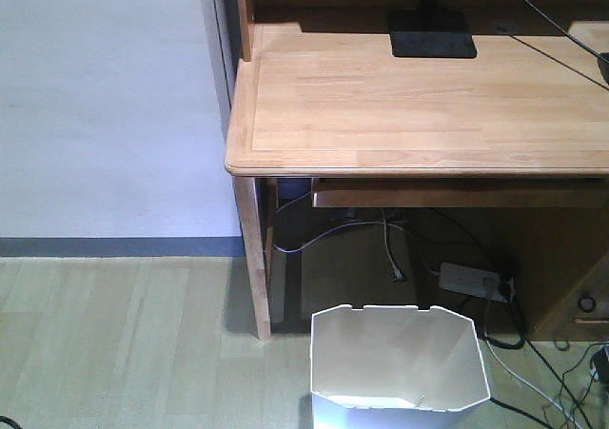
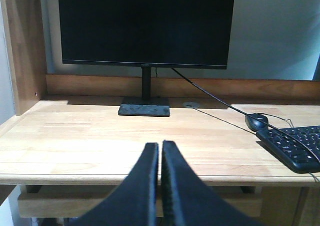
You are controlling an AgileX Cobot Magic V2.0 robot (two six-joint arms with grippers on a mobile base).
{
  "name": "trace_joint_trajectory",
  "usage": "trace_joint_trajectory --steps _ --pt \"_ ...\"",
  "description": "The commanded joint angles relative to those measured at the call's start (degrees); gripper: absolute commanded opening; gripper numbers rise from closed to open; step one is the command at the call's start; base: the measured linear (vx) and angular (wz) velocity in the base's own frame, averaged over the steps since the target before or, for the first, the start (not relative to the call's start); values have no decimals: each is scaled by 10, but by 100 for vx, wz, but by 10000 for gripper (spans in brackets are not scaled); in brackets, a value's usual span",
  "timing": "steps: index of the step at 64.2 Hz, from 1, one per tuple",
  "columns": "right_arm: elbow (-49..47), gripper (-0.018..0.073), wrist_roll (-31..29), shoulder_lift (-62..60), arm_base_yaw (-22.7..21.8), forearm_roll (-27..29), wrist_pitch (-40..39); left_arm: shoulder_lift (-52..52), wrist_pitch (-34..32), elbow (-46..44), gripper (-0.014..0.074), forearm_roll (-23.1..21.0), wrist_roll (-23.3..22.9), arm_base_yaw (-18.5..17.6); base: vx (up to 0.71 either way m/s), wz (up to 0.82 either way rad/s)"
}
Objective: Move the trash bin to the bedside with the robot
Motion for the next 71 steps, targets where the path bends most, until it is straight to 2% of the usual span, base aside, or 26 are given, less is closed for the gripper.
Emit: trace_joint_trajectory --steps 1,63,71 --pt "1 -8 -1 -5 0 -6 -43 -4 -42 7 -6 -5 -8 -4 0 0" --pt "1 -8 -1 -5 0 -6 -47 -4 -42 7 -6 -5 -8 -4 0 0" --pt "-7 -8 -6 -5 0 -6 -94 -4 -42 7 -6 -5 -8 -4 0 0"
